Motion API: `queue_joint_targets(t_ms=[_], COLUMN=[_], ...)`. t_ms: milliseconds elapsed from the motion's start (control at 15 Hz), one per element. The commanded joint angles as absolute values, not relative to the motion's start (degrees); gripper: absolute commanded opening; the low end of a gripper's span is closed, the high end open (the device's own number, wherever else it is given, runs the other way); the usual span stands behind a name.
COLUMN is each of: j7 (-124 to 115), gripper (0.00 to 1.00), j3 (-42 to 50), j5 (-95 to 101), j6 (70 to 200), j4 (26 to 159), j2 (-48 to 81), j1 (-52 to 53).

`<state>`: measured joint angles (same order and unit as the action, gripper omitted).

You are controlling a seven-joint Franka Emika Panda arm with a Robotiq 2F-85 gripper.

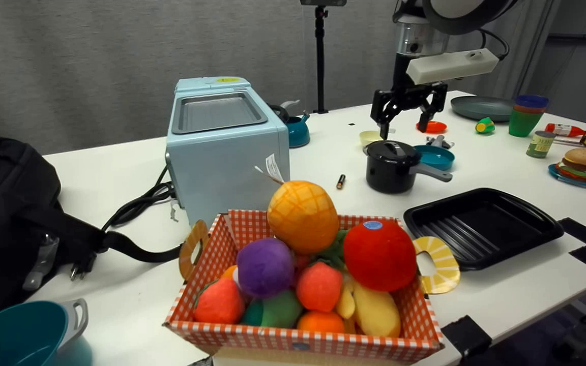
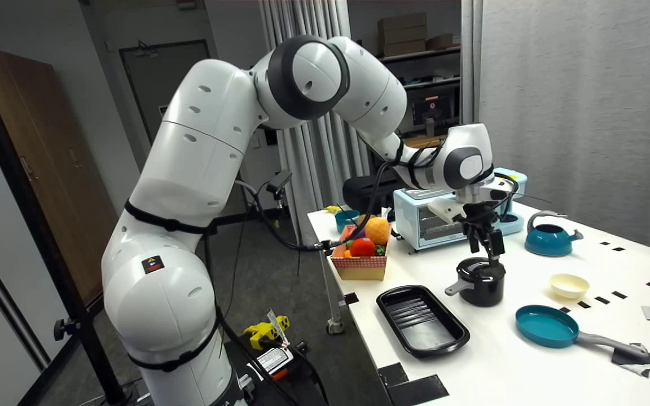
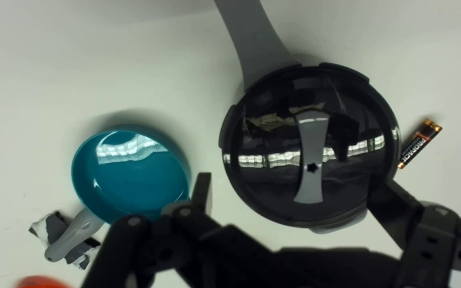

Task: Take the lid on the pan and put it on the pot

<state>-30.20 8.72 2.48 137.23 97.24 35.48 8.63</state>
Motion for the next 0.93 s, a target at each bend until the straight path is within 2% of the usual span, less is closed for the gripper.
queue_joint_targets(t_ms=[0,533,867], j7=[-29.8,-29.2,-27.1], gripper=[1.00,1.00,1.00], j3=[10.0,12.7,12.2], j5=[4.5,9.5,9.1], j6=[136.4,140.1,148.8], j4=[103.0,116.5,126.8], j2=[31.4,23.5,16.6], j1=[8.5,7.4,5.1])
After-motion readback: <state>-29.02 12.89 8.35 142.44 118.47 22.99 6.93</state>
